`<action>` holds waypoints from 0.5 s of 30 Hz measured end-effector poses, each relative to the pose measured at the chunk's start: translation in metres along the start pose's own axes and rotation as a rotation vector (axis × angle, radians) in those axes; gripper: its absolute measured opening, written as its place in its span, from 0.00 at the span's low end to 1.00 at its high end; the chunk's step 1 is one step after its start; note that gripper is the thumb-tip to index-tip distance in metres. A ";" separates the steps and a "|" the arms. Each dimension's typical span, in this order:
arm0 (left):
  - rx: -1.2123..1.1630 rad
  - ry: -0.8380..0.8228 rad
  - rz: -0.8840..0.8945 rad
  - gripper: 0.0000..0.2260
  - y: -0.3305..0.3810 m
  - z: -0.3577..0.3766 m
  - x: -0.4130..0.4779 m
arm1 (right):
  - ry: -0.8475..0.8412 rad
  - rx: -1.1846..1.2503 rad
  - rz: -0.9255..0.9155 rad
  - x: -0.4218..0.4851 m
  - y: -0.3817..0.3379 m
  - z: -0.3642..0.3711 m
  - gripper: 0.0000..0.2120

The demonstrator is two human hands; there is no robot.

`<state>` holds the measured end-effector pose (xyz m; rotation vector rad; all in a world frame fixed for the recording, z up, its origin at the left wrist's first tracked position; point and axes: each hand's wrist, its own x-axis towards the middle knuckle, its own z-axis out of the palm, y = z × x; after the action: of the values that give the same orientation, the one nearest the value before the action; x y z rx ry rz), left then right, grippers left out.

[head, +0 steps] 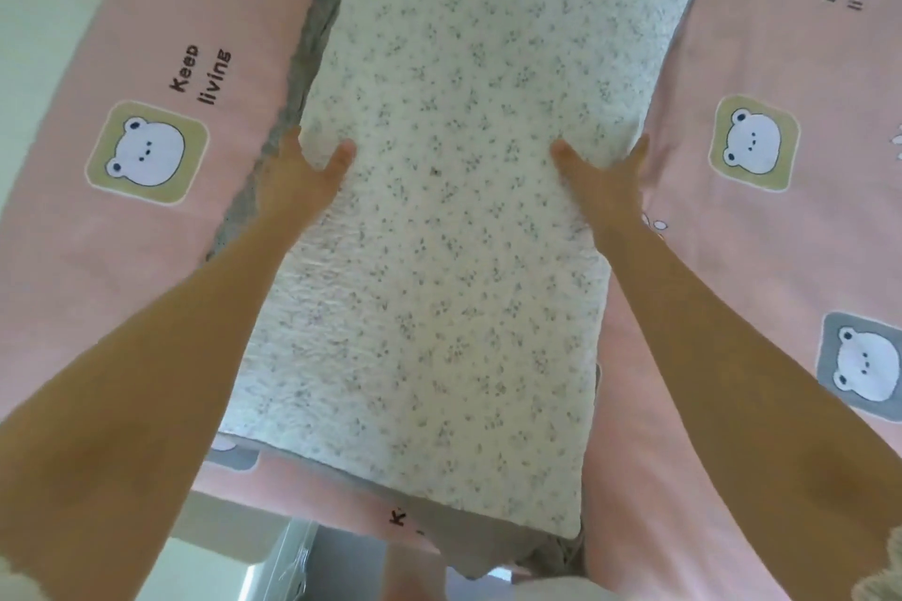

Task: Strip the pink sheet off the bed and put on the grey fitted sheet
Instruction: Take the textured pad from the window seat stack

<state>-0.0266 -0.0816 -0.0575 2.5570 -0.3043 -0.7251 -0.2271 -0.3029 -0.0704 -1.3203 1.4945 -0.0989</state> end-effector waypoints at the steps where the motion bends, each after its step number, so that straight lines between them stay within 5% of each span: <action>1: -0.103 -0.043 -0.015 0.38 0.004 0.005 0.011 | 0.022 -0.035 -0.013 0.007 -0.004 0.006 0.60; 15: -0.503 0.289 -0.037 0.27 0.056 -0.040 -0.110 | 0.182 -0.166 -0.268 -0.094 -0.026 -0.029 0.39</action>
<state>-0.1017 -0.0791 0.0479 2.1465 0.0230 -0.3733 -0.2505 -0.2586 0.0188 -1.6793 1.4940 -0.2787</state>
